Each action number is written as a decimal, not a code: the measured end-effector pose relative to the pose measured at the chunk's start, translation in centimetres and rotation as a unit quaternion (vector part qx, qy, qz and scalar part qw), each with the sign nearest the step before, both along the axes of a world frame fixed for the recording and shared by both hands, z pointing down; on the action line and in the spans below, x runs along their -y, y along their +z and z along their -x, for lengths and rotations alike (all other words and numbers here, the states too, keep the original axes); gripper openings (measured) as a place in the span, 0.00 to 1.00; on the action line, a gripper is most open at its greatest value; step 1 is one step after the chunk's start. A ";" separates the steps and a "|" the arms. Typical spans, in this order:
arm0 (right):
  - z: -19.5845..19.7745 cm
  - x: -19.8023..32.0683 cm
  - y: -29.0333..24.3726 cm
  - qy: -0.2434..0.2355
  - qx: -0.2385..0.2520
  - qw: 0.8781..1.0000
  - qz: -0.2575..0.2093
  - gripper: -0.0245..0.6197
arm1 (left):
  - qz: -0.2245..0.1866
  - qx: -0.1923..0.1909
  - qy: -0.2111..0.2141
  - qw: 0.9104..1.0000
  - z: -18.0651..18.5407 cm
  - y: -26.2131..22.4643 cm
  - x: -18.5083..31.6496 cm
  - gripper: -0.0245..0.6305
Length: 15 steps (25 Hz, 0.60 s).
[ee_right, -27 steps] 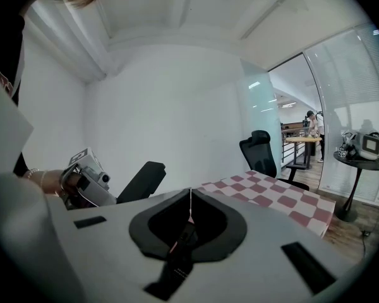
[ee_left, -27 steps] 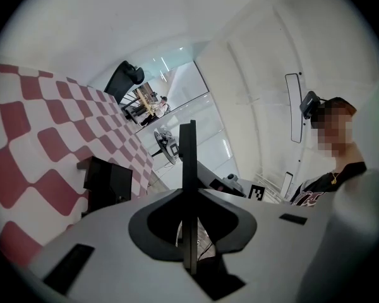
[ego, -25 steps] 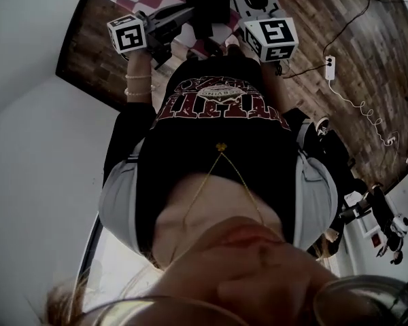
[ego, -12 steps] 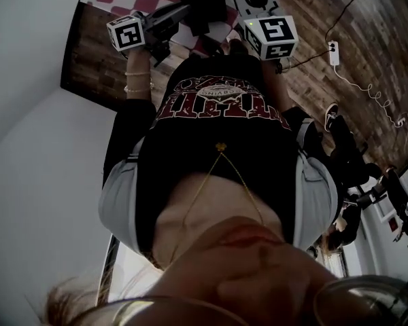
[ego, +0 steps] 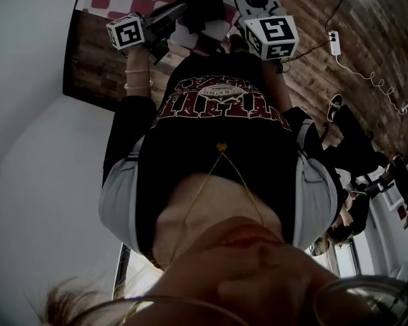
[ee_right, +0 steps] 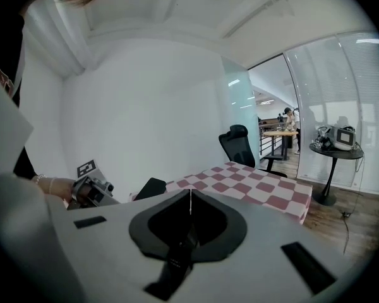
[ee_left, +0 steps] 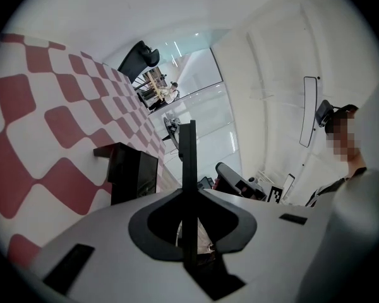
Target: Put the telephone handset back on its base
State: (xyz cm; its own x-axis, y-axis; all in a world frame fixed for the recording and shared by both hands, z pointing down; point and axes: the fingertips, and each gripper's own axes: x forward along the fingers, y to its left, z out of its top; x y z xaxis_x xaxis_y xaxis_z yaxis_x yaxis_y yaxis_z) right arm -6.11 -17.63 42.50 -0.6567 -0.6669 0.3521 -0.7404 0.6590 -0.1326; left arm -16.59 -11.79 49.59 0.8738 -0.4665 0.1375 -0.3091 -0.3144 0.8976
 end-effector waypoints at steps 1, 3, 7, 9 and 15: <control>-0.2 0.6 0.3 0.003 -0.001 1.000 0.003 0.07 | 0.004 0.001 0.001 1.000 -0.1 0.5 0.7 0.15; -0.7 1.6 0.8 0.007 -0.002 1.000 0.007 0.07 | 0.012 0.005 0.002 1.000 -0.2 1.5 1.7 0.15; -1.3 1.6 1.4 0.014 -0.008 1.000 0.012 0.07 | 0.024 0.009 -0.001 1.000 -0.1 3.0 2.0 0.15; -1.5 1.5 1.6 0.017 -0.010 1.000 0.015 0.07 | 0.032 0.009 -0.002 0.999 0.0 3.7 1.9 0.15; -1.7 1.5 2.2 0.021 -0.016 0.999 0.023 0.07 | 0.043 0.011 -0.004 0.999 0.1 4.9 2.1 0.15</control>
